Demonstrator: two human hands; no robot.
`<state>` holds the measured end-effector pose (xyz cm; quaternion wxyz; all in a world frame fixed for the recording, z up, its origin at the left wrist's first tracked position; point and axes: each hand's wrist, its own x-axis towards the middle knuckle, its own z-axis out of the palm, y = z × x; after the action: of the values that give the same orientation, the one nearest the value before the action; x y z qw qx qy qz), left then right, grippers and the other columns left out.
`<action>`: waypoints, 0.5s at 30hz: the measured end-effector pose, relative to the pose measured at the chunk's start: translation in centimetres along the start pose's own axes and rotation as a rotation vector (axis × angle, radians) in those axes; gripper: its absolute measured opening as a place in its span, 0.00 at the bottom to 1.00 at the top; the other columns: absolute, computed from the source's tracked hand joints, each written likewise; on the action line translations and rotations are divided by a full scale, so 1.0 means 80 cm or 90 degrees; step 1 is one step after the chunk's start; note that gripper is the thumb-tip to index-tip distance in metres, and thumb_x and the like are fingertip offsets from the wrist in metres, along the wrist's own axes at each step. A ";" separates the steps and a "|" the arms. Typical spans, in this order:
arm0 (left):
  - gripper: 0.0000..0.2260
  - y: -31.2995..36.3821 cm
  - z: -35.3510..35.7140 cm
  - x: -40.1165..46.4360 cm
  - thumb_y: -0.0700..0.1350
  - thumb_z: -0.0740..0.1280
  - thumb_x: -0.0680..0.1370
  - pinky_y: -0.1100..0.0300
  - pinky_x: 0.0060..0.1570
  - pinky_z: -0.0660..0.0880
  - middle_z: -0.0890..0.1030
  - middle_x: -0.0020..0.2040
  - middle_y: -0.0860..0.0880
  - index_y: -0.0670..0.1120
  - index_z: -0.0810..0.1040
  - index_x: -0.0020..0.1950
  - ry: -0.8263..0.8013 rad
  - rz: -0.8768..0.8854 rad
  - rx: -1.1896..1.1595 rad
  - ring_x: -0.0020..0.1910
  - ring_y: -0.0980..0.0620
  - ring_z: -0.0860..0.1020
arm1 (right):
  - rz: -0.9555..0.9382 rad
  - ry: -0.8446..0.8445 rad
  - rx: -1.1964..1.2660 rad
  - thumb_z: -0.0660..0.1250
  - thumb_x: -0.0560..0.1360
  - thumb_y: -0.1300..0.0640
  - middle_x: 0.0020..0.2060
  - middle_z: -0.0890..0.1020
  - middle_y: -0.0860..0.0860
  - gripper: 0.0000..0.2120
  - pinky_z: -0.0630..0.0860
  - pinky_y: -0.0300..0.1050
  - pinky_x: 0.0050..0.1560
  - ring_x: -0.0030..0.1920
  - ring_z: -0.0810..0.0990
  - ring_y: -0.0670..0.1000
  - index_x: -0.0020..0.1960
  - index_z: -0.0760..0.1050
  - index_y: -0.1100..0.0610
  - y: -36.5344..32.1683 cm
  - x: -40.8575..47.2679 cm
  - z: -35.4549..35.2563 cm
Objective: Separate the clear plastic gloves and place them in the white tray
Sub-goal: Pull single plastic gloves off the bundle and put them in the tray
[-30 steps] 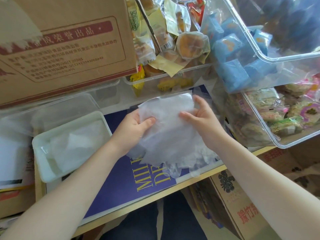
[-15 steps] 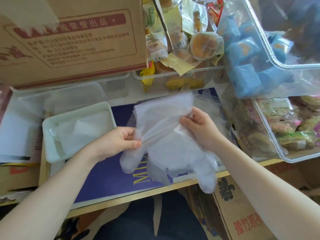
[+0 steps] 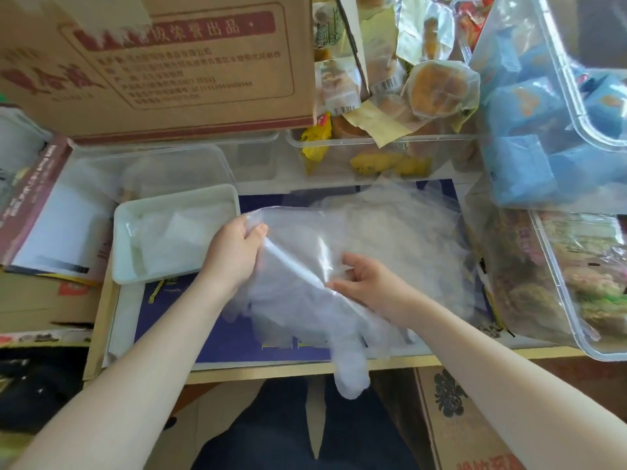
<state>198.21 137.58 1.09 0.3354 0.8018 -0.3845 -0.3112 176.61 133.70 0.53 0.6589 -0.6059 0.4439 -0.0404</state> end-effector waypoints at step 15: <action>0.10 -0.059 -0.009 -0.019 0.48 0.62 0.78 0.55 0.39 0.68 0.76 0.35 0.41 0.42 0.76 0.46 -0.158 0.061 0.142 0.35 0.47 0.70 | 0.012 0.263 -0.661 0.64 0.75 0.43 0.66 0.67 0.57 0.29 0.68 0.52 0.55 0.61 0.67 0.61 0.69 0.63 0.56 0.047 0.068 -0.015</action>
<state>199.87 141.31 -1.77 0.2089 0.7704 -0.4927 -0.3466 177.26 130.58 -5.38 0.1736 -0.8262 0.5312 0.0715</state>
